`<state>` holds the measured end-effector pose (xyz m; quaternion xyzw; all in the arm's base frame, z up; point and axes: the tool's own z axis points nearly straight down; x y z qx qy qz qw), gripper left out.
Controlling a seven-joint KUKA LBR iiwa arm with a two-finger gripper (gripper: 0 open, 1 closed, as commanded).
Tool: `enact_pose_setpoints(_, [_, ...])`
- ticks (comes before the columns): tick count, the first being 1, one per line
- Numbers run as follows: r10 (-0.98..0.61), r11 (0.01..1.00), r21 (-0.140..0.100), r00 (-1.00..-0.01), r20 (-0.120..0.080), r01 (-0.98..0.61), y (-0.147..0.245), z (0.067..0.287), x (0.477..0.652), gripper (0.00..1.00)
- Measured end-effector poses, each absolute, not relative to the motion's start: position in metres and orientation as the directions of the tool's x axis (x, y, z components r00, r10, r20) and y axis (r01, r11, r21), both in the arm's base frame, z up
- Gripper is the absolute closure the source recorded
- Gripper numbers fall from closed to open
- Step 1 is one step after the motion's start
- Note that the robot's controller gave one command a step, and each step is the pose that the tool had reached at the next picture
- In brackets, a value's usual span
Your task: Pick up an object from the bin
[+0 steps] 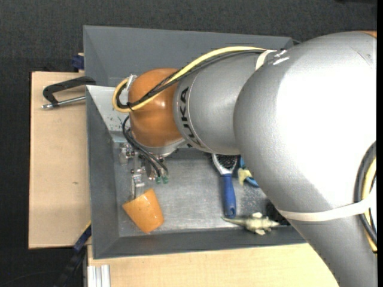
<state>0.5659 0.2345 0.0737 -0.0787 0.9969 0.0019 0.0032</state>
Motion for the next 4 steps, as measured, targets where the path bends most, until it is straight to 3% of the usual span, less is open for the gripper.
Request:
enact_pose_setpoints(1, [-0.493, 0.87, -0.001, -0.87, 0.002, -0.493, 0.157, 0.089, 0.501, 0.0])
enact_pose_setpoints(2, [-0.425, 0.905, -0.001, -0.905, -0.019, -0.425, 0.175, 0.197, 0.547, 0.0])
enact_pose_setpoints(3, [-0.528, 0.849, 0.003, -0.849, 0.007, -0.528, 0.166, 0.11, 0.49, 0.0])
enact_pose_setpoints(4, [-0.654, 0.757, 0.001, -0.757, 0.0, -0.654, 0.146, 0.071, 0.497, 0.0])
